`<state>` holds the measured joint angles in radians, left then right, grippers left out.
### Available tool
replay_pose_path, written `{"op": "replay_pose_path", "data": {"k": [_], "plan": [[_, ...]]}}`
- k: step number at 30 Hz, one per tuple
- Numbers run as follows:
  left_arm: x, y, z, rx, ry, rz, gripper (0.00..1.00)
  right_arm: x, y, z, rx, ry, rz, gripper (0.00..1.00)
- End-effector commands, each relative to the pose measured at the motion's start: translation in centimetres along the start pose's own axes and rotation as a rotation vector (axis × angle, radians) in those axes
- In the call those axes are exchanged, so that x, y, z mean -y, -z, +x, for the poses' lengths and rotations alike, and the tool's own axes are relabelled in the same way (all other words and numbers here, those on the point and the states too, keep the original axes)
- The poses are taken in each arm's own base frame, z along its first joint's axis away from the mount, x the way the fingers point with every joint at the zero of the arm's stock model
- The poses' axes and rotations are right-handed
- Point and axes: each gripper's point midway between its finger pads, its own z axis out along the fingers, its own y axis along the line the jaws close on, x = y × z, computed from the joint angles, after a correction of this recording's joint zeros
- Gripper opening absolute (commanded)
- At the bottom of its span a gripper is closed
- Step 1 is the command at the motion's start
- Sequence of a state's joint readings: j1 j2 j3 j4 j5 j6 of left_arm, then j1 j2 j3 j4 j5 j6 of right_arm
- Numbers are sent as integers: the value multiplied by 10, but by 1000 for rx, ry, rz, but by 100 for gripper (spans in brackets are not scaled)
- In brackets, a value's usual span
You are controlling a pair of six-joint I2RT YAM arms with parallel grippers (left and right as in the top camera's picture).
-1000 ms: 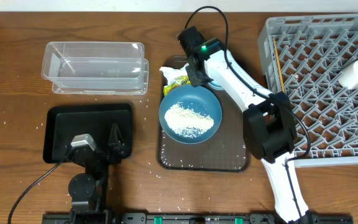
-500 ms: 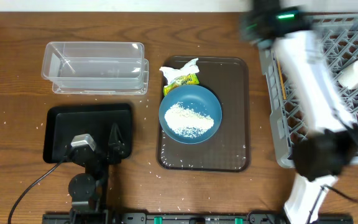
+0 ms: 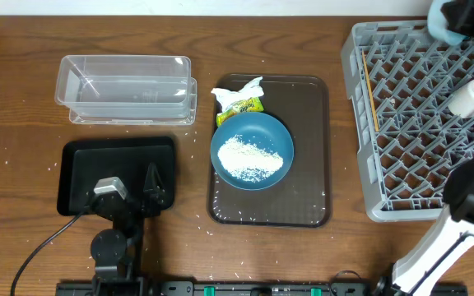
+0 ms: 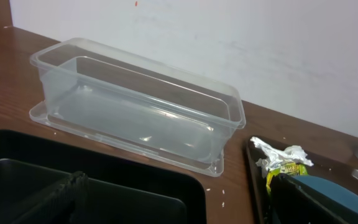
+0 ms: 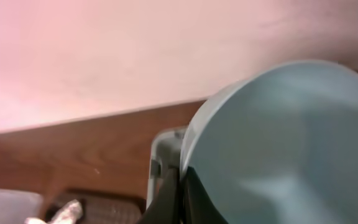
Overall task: Sort waste into correct bins and load items into the dishwasher rack
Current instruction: 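Carry the light-blue cup with the right gripper into the dish rack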
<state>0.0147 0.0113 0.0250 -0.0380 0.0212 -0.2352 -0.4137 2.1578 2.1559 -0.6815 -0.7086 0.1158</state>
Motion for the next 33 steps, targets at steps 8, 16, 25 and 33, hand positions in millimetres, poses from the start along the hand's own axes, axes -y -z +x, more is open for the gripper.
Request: {"op": "replay_pose_path", "data": {"k": [8, 16, 25, 33], "plan": [[-6, -1, 17, -50, -9, -20, 95, 33, -1, 4, -12, -335, -479, 1], [-6, -1, 17, -50, -9, -20, 95, 41, -17, 26, -84, -438, -538, 1], [-6, -1, 17, -50, -9, -20, 95, 55, -12, 33, -95, -501, -505, 1], [-6, -1, 17, -50, -9, -20, 95, 81, -10, 25, -28, -473, -402, 1]]}}
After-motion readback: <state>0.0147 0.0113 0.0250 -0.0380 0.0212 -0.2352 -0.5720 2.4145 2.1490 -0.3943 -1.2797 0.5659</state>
